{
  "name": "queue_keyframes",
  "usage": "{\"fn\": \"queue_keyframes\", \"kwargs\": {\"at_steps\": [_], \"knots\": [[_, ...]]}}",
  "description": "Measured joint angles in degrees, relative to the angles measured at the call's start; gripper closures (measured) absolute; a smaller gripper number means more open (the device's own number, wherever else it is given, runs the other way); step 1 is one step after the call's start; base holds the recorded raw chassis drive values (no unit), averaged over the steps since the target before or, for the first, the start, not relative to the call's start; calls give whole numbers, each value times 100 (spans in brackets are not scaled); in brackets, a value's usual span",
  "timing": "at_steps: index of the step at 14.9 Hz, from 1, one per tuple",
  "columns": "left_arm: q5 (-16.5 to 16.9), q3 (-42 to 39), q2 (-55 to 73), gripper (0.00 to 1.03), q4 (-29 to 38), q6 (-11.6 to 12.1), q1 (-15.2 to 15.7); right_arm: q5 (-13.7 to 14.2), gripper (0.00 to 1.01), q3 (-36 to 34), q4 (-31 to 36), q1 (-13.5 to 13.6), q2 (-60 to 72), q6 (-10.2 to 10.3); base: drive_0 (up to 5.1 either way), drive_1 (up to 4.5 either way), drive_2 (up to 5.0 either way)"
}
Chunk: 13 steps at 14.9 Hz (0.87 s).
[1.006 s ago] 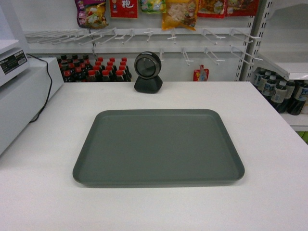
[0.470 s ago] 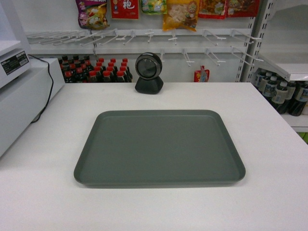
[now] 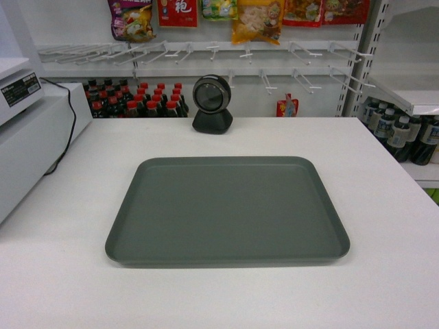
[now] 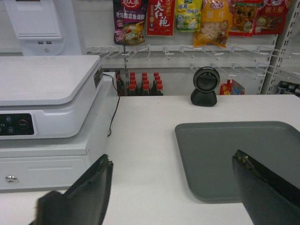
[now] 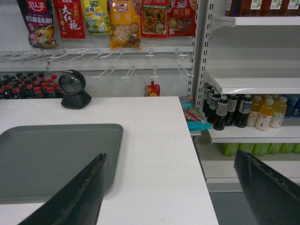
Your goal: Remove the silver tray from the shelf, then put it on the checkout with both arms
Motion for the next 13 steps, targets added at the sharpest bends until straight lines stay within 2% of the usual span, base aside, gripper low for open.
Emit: {"fn": "queue_keyframes", "kwargs": {"at_steps": [2, 3, 13], "knots": [[0, 0, 0, 3, 0, 2, 0, 0, 1, 0, 0, 0, 0, 0, 0, 0, 0], [0, 0, 0, 6, 0, 0, 0, 2, 4, 0, 0, 0, 0, 0, 0, 0, 0], [0, 0, 0, 5, 0, 0, 0, 2, 3, 0, 0, 0, 0, 0, 0, 0, 0]]}}
